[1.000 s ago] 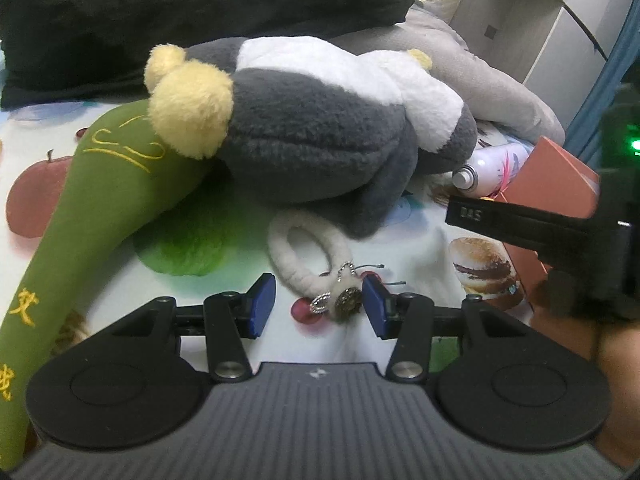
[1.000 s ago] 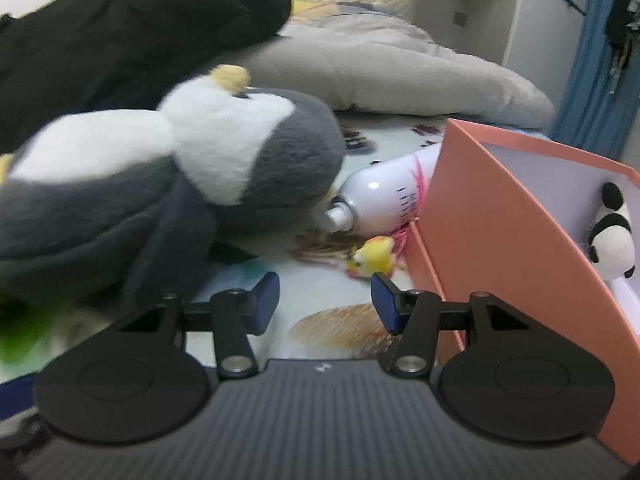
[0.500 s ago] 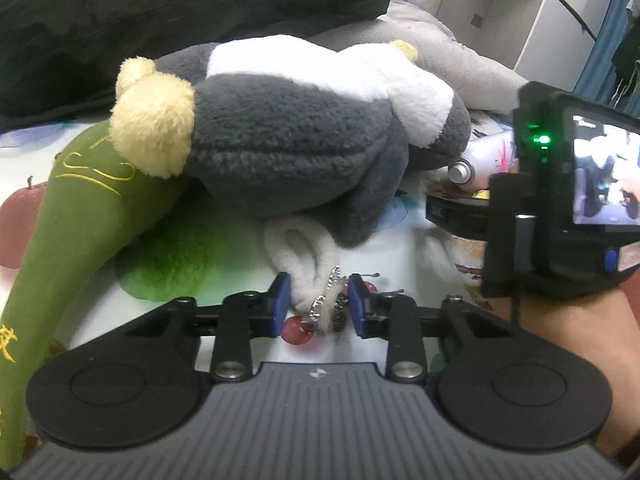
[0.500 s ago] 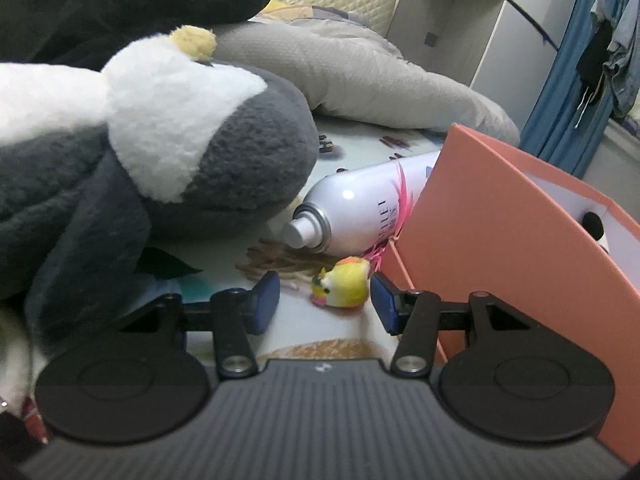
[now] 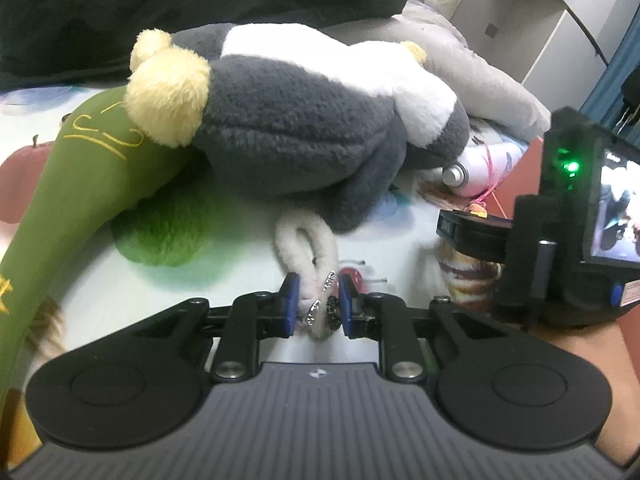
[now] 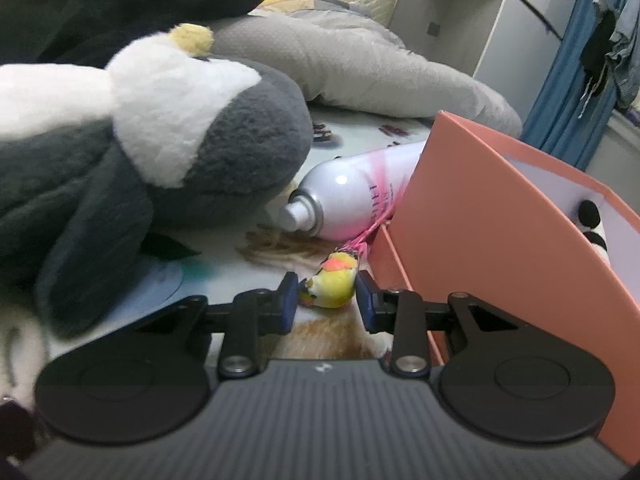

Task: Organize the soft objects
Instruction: 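Grasp the white hair tie with the left tool while the right tool grasps the feathered toy, then lift the hair tie with the left tool while the right tool lifts the feathered toy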

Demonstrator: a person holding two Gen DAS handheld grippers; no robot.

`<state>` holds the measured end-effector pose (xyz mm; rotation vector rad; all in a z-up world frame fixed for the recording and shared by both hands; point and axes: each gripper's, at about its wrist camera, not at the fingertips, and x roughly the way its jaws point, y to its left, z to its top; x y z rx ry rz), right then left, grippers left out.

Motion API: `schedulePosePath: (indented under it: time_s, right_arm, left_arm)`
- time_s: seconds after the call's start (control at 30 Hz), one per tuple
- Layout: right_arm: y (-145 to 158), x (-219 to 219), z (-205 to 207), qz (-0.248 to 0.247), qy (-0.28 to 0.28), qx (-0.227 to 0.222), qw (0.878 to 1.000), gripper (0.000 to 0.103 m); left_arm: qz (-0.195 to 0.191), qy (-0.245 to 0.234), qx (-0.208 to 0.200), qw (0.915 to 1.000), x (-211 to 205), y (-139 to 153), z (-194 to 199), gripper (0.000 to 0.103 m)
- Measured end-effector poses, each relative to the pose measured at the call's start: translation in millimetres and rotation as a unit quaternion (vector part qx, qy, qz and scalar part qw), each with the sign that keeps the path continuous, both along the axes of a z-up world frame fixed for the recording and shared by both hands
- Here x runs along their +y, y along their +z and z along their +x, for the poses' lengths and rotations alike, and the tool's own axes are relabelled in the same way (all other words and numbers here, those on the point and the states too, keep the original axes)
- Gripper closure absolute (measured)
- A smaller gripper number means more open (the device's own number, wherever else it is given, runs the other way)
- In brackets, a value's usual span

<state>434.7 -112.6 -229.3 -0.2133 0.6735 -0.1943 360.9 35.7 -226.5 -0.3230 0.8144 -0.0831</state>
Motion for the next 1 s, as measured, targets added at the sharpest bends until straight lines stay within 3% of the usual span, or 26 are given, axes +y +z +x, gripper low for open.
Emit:
schedulePosePath:
  time_s: [0.2, 0.33, 0.5, 0.6, 0.77, 1.0]
  right_arm:
    - [5.9, 4.3, -29.7, 0.013, 0.027, 0.018, 0.999, 0.068]
    - [10.8, 9.9, -62.5, 0.009, 0.074, 0.036, 0.997, 0.069]
    - [18.8, 9.7, -108.1, 0.014, 0.116, 0.061, 0.991, 0.069]
    - [26.1, 4.5, -138.1, 0.034, 0.132, 0.079, 0.988, 0.069]
    - [41.2, -3.0, -180.7, 0.054, 0.162, 0.097, 0.981, 0.069]
    - [49.3, -18.2, -228.1, 0.083, 0.188, 0.132, 0.97, 0.069]
  left_arm:
    - [-0.001, 0.001, 0.013, 0.9999, 0.9, 4.6, -18.8, 0.079]
    - [-0.015, 0.002, 0.027, 0.9995, 2.4, 8.3, -37.8, 0.079]
    - [-0.01, -0.005, 0.039, 0.9992, -2.0, 13.9, -67.2, 0.079]
    - [0.018, -0.017, 0.039, 0.999, -8.9, 20.0, -89.4, 0.079]
    - [0.028, -0.022, 0.053, 0.998, -14.4, 23.8, -121.4, 0.079]
    - [0.024, -0.025, 0.061, 0.9975, -21.6, 29.2, -162.7, 0.079]
